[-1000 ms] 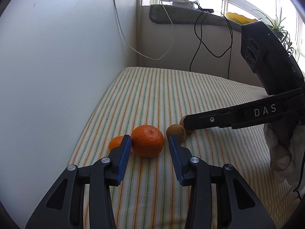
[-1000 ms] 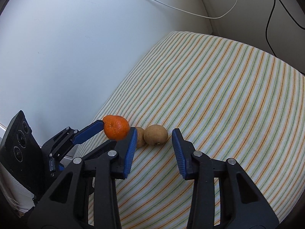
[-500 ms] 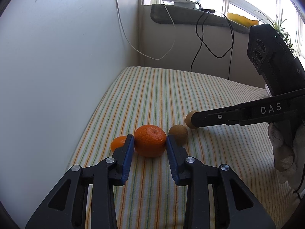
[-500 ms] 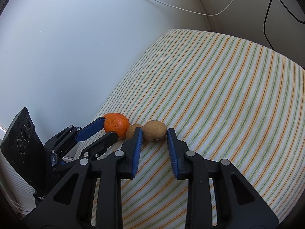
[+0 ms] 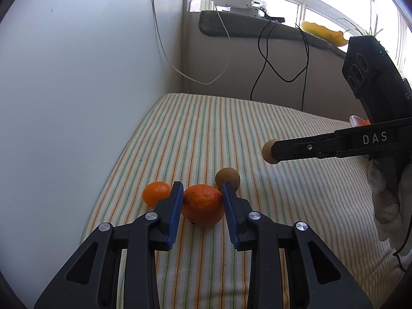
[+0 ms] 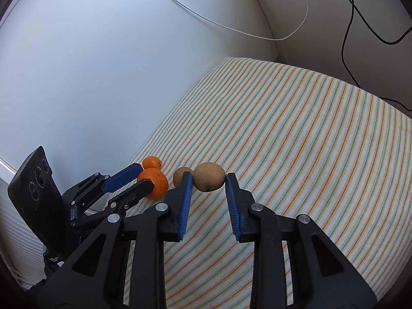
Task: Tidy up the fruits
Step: 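Close the left gripper on the large orange while the right gripper closes on the kiwi, then lift and carry the orange and kiwi over the plate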
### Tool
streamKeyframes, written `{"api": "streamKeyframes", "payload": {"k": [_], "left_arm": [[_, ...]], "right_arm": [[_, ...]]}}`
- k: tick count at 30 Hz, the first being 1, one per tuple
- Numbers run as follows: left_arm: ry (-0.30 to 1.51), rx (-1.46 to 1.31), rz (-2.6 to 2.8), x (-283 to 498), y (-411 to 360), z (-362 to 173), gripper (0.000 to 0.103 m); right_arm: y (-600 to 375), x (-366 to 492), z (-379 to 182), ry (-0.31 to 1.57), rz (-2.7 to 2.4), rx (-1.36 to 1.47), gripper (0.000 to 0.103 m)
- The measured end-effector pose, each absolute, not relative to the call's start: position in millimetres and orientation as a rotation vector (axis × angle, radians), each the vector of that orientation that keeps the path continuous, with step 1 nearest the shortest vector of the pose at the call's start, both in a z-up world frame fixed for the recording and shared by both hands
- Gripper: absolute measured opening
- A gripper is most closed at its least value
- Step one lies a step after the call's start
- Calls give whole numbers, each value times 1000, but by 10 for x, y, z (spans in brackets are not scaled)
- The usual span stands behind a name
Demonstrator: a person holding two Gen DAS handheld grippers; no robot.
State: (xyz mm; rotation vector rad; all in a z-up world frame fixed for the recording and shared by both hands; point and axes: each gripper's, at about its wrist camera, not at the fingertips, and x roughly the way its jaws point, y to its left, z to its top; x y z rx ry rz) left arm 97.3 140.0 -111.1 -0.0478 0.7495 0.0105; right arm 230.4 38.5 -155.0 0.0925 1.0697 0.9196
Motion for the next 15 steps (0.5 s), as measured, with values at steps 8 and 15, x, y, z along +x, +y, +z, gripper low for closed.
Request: {"api": "streamKeyframes", "payload": {"k": [8,15], "left_arm": [[756,-46,18,993,1390,-1140,38],[770,-33,-1,1028,1353,-1192,39]], "right_arm": [[305,2228,-1522,1067,920,86,28],[338,2189,-1428,1043,921,67,27]]}}
